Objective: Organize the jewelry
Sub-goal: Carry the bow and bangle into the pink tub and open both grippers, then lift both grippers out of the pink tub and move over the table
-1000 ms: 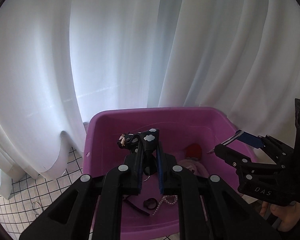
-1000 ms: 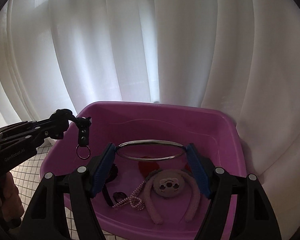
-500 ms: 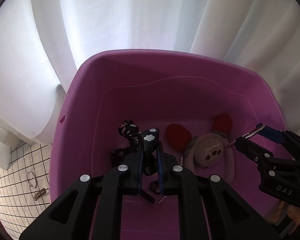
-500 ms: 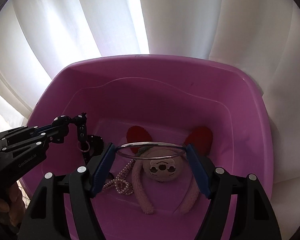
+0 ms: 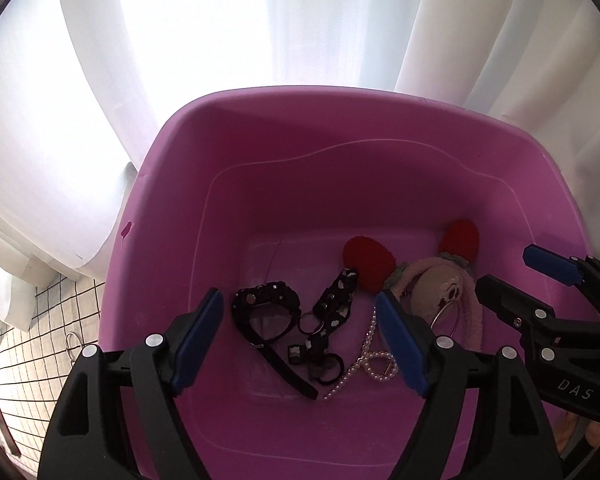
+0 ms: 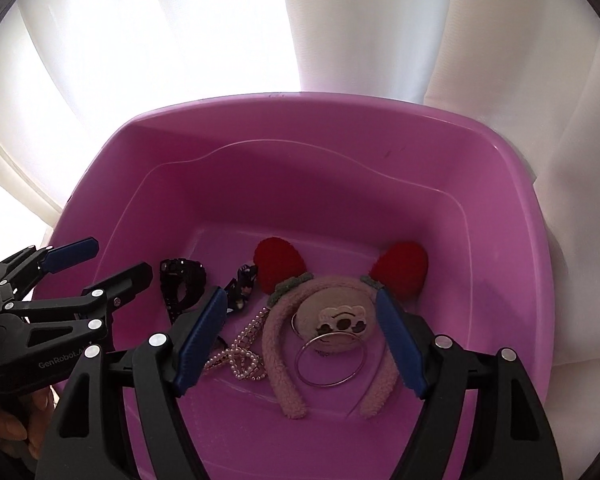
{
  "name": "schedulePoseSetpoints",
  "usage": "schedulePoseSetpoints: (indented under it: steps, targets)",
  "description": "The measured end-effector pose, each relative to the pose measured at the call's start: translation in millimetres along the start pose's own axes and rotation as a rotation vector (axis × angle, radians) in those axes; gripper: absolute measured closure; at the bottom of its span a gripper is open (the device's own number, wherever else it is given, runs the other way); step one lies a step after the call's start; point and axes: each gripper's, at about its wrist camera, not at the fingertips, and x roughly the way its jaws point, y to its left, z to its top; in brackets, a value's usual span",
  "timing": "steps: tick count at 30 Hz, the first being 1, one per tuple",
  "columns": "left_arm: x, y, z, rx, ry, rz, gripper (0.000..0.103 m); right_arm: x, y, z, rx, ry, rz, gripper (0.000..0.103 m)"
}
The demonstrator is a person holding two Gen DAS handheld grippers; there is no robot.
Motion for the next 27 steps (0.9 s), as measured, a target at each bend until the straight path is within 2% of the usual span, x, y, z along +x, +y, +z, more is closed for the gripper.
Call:
schedulePoseSetpoints:
  steps: [13, 24, 27]
  targets:
    - [-10, 2, -6, -0.019, -0.013, 0.025, 0.026, -2, -3, -2, 0.001, -0.012, -0.004, 0.03]
    - [-43, 12, -12, -0.032, -0.054, 0.023, 0.023, -19, 2, -8, -0.003, -0.045, -0.004, 0.03]
    - [-59, 18, -17, -0.038, -0.085, 0.016, 0.018, -27, 6, -11, 0.003, -0.068, 0.007, 0.03]
